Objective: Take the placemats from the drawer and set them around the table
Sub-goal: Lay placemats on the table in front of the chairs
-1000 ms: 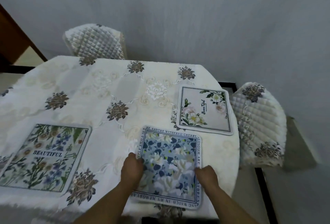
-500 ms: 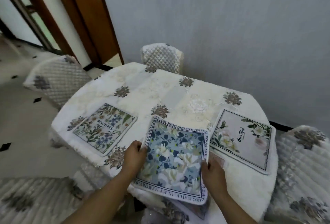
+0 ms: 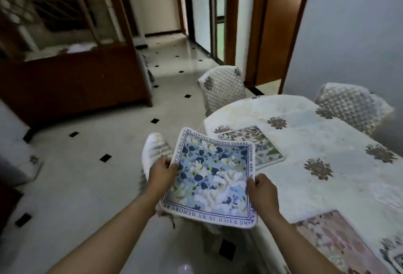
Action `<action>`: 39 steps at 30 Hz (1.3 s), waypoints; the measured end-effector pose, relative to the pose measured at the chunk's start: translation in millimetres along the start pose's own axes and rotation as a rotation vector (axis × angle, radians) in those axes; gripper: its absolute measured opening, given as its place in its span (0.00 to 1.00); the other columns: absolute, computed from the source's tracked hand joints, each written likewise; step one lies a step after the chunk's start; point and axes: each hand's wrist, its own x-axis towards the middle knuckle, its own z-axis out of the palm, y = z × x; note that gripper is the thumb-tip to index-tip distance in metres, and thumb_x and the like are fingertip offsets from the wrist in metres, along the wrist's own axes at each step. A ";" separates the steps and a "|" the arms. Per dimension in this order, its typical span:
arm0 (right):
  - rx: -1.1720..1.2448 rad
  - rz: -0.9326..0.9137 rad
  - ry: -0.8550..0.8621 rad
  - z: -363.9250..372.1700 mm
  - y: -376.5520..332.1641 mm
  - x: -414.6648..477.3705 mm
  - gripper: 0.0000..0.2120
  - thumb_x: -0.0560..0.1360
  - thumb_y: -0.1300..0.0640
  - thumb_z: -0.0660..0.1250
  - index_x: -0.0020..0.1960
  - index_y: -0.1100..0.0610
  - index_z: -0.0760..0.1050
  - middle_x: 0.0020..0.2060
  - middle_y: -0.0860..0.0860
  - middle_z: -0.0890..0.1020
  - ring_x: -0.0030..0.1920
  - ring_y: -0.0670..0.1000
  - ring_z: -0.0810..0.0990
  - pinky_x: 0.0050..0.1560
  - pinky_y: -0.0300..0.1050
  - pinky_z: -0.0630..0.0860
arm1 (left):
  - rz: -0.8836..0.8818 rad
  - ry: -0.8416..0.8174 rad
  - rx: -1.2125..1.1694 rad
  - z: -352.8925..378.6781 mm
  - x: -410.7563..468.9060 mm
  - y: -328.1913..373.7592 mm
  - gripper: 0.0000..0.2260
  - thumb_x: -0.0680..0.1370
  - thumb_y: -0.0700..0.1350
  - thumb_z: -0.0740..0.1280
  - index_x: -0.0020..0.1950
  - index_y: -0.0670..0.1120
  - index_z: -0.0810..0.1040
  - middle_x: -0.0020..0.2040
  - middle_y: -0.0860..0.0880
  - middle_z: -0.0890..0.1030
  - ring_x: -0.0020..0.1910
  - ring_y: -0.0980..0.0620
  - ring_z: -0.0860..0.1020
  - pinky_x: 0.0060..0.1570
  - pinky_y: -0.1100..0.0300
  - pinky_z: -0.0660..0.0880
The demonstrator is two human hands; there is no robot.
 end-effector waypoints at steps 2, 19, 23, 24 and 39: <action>0.004 -0.037 -0.040 38.5 -39.5 1.5 0.16 0.79 0.53 0.64 0.35 0.58 0.66 0.28 0.55 0.73 0.29 0.53 0.72 0.29 0.46 0.62 | -0.078 0.089 -0.040 -43.1 13.7 -28.1 0.03 0.75 0.47 0.69 0.43 0.49 0.78 0.38 0.54 0.82 0.36 0.54 0.80 0.34 0.60 0.73; -0.124 -0.249 -0.195 373.2 -319.8 31.6 0.16 0.76 0.53 0.64 0.32 0.56 0.66 0.24 0.49 0.72 0.26 0.47 0.71 0.26 0.42 0.57 | -0.338 0.269 -0.229 -324.8 217.3 -264.5 0.09 0.71 0.48 0.72 0.35 0.48 0.75 0.32 0.52 0.82 0.31 0.53 0.80 0.31 0.60 0.71; -0.149 -0.227 -0.201 415.1 -344.9 62.4 0.15 0.75 0.53 0.64 0.33 0.58 0.68 0.26 0.52 0.75 0.28 0.51 0.74 0.28 0.44 0.65 | -0.323 0.271 -0.217 -338.3 271.4 -283.1 0.08 0.71 0.50 0.72 0.36 0.48 0.76 0.32 0.52 0.82 0.30 0.57 0.80 0.29 0.62 0.69; -0.155 -0.219 -0.203 426.0 -349.9 73.7 0.14 0.75 0.53 0.64 0.34 0.58 0.69 0.27 0.52 0.76 0.29 0.52 0.75 0.29 0.45 0.67 | -0.326 0.268 -0.220 -338.1 285.7 -287.7 0.08 0.71 0.50 0.72 0.37 0.48 0.77 0.33 0.52 0.83 0.30 0.56 0.80 0.29 0.62 0.69; -0.060 -0.331 -0.349 644.2 -486.4 292.6 0.16 0.76 0.53 0.66 0.34 0.55 0.65 0.27 0.48 0.73 0.28 0.44 0.70 0.26 0.41 0.58 | -0.451 0.387 -0.154 -391.6 550.9 -319.6 0.07 0.74 0.46 0.71 0.39 0.46 0.76 0.35 0.50 0.82 0.32 0.52 0.80 0.30 0.60 0.71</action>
